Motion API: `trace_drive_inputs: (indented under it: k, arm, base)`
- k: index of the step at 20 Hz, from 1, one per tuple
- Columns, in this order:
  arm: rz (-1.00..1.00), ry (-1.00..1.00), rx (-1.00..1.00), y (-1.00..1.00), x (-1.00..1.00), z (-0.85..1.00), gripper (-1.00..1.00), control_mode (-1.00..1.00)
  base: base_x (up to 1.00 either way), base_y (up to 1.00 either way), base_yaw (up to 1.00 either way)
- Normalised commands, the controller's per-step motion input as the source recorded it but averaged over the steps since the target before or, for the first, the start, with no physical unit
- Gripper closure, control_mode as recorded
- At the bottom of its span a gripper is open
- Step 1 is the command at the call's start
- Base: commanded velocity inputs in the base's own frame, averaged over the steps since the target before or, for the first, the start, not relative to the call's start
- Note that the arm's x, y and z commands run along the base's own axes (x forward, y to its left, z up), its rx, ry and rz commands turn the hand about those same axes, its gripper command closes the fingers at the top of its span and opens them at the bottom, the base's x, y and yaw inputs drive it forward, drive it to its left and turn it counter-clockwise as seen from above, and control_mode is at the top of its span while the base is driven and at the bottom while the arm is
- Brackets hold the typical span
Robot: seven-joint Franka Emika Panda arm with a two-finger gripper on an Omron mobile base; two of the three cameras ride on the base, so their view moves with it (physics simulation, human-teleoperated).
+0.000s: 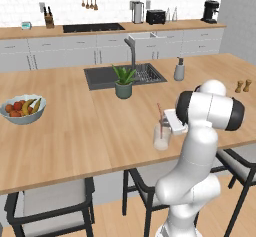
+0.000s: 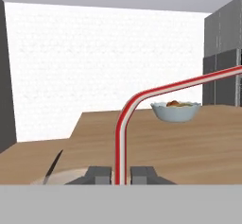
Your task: Take a straw from the drawer in front and place it inside the glass cup on the dining counter.
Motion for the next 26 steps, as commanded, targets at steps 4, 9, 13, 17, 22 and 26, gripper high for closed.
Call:
trace_drive_inputs:
  k: [4,9,13,17,22,26]
  arm:
    - [0.0,0.0,0.0,0.0,0.0,-0.07,-1.0,-1.0]
    - [0.0,0.0,0.0,0.0,-0.01,0.0,-1.0,-1.0]
    - [0.0,0.0,0.0,0.03,-0.03,0.01,-1.0,-1.0]
    - [0.0,0.0,0.0,0.06,-0.12,0.13,-1.0,-1.0]
    - [0.0,0.0,0.0,0.0,-0.16,0.43,-1.0,-1.0]
    - [-0.01,-0.01,0.0,0.0,-0.26,0.68,-1.0,-1.0]
  base:
    - [0.0,0.0,0.0]
    - [0.0,0.0,0.0]
    - [0.0,0.0,0.0]
    - [0.0,0.0,0.0]
    - [0.0,0.0,0.0]
    - [0.0,0.0,0.0]
